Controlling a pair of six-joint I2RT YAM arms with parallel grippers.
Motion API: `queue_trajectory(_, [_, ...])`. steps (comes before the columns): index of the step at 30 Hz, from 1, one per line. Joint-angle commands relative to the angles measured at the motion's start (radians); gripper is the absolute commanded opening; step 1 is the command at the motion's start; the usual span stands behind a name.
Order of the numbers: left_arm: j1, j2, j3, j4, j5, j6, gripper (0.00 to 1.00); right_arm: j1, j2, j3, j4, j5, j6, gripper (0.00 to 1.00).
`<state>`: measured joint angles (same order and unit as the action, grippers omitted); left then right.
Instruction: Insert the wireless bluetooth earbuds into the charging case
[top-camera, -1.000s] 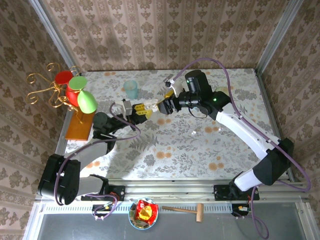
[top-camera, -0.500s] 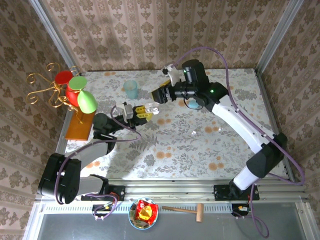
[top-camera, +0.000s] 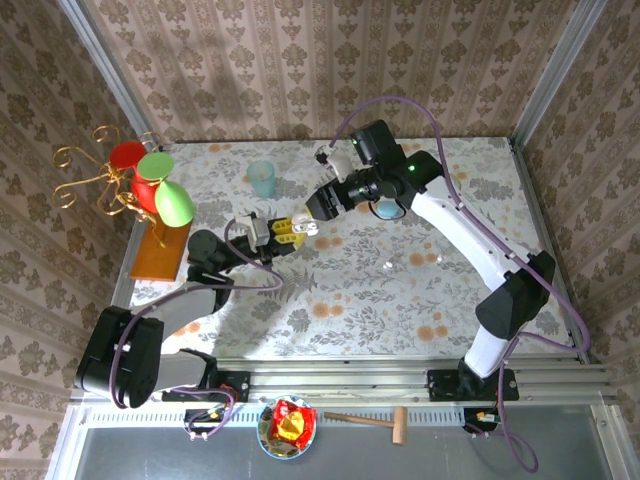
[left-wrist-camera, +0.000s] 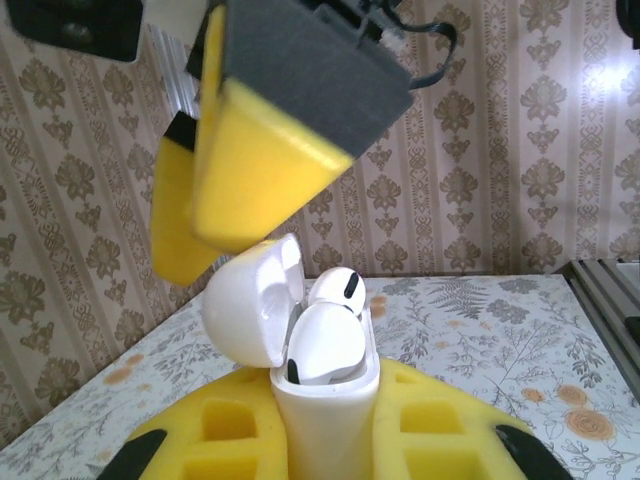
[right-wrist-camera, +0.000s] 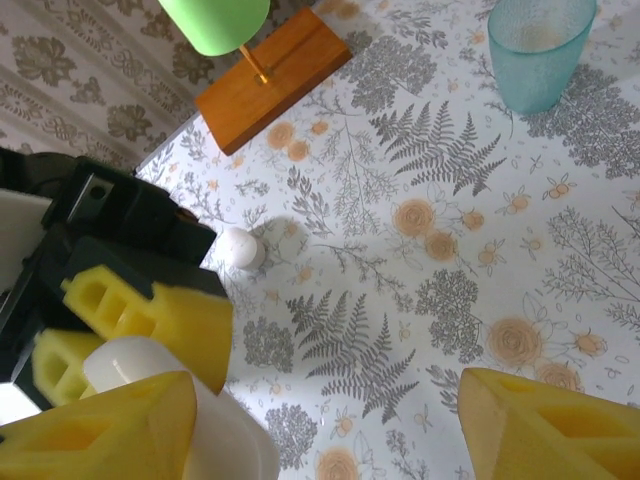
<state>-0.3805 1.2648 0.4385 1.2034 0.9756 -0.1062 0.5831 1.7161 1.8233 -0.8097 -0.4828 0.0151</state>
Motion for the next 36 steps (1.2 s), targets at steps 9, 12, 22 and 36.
queue_trajectory(9, [0.012,-0.019,0.054,-0.012,-0.03,-0.106,0.0,-0.002,-0.21,-0.226,0.156,-0.038,-0.119,0.71])
queue_trajectory(12, [0.009,-0.009,0.082,-0.003,0.06,-0.177,0.0,-0.002,-0.281,-0.356,0.347,-0.109,-0.177,0.69])
queue_trajectory(22, [-0.008,0.005,0.112,0.03,0.138,-0.271,0.0,0.014,-0.254,-0.386,0.354,-0.235,-0.355,0.49])
queue_trajectory(36, [-0.008,0.01,0.121,0.027,0.103,-0.285,0.02,0.014,-0.215,-0.371,0.307,-0.272,-0.389,0.23])
